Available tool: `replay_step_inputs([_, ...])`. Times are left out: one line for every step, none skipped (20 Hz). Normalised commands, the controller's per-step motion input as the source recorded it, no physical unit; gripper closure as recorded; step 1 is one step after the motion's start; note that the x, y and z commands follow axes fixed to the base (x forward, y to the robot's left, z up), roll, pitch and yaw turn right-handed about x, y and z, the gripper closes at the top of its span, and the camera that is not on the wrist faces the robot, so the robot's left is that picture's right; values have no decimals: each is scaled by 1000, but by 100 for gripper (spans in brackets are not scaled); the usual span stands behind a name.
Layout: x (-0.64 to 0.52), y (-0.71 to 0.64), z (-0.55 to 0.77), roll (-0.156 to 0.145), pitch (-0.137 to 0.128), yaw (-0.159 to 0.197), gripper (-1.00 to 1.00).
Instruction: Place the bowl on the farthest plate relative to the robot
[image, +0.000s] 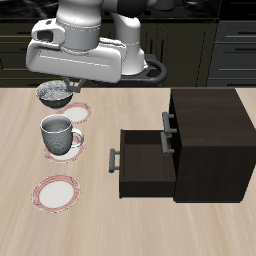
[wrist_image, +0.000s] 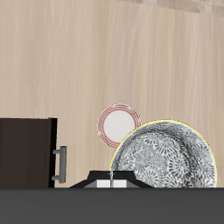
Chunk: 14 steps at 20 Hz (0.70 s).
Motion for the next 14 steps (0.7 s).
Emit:
replay_step_inputs([-42, -119, 72, -12, -41, -86, 100])
replay_step_inputs([152, -263, -50, -66, 11, 5, 100])
replay_step_inputs([51, -220, -53, -78, 13, -61, 100])
replay_step_inputs([64, -177, -157, -18, -1, -111, 100])
replay_step_inputs([89, -192, -44, -100, -44, -11, 100])
replay_step_inputs([40, -71, 98, 70, -45, -67, 100])
replay_step_inputs([-75, -142, 60, -68, -34, -31, 100])
replay_step_inputs([360, -420, 43, -83, 28, -122, 100])
replay_step_inputs([43, 3, -178, 43, 38, -54, 100])
replay_step_inputs([73, -62, -235, -65, 9, 35, 100])
replay_step_inputs([-148, 61, 8, 0, 0, 0, 100])
replay_step_inputs([92, 87, -329, 60, -73, 15, 100])
replay_step_inputs([8, 18, -242, -36, 19, -16, 100])
replay_step_inputs([98, 257, -415, 103, 52, 3, 100])
